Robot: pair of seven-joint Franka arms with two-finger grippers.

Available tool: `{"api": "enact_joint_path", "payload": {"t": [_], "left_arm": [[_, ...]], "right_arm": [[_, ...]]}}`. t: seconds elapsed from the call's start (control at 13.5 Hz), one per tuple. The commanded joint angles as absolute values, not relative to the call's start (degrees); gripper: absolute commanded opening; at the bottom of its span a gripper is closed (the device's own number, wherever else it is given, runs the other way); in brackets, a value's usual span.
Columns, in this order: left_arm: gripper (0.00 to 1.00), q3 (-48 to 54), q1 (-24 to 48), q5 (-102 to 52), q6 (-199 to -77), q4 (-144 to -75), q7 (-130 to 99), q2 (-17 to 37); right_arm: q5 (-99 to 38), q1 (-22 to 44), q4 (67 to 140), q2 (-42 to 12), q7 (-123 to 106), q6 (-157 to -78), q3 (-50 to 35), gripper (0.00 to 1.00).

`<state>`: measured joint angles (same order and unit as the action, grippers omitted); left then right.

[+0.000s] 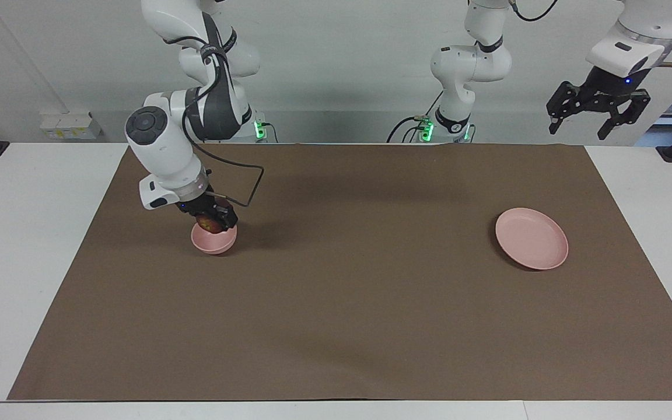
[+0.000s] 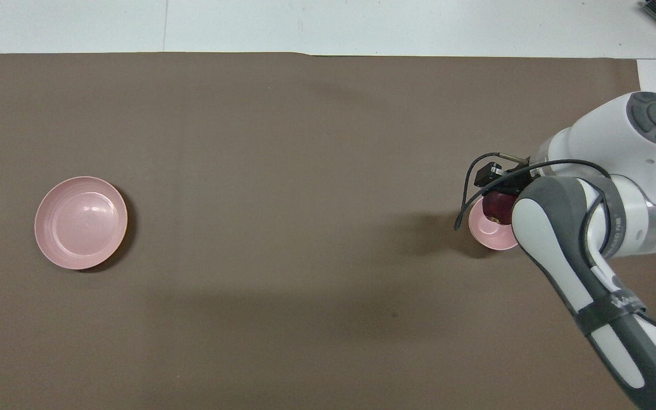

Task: Move apple from plate to bowl
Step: 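Carry the apple with the right gripper into the pink bowl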

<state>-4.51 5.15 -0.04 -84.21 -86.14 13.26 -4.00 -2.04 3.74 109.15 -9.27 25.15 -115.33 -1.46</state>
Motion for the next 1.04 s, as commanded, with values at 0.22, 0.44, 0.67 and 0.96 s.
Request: {"api": "enact_joint_path", "payload": {"t": [0.22, 0.44, 0.67, 0.96], "left_arm": [[1.00, -4.13, 1.41, -2.99, -81.31, -85.42, 13.36, -3.77], [1.00, -4.04, 1.58, -2.46, -83.23, -88.42, 13.36, -5.71], [1.00, -4.04, 2.11, -2.29, -85.16, -88.24, 13.27, -4.92], [1.00, -3.96, 2.29, -1.23, -85.95, -91.22, 13.10, -6.76]], "right_arm": [[1.05, 0.88, 123.55, -7.55, 22.59, -132.25, -2.20, 0.00], [1.40, 0.79, 123.40, -7.82, 22.15, -133.33, -2.20, 1.00], [1.85, 1.05, 116.75, -6.51, 20.05, -124.40, -2.28, 1.00], [1.93, 1.23, 106.63, -6.33, 12.59, -115.76, -2.37, 1.00]]}}
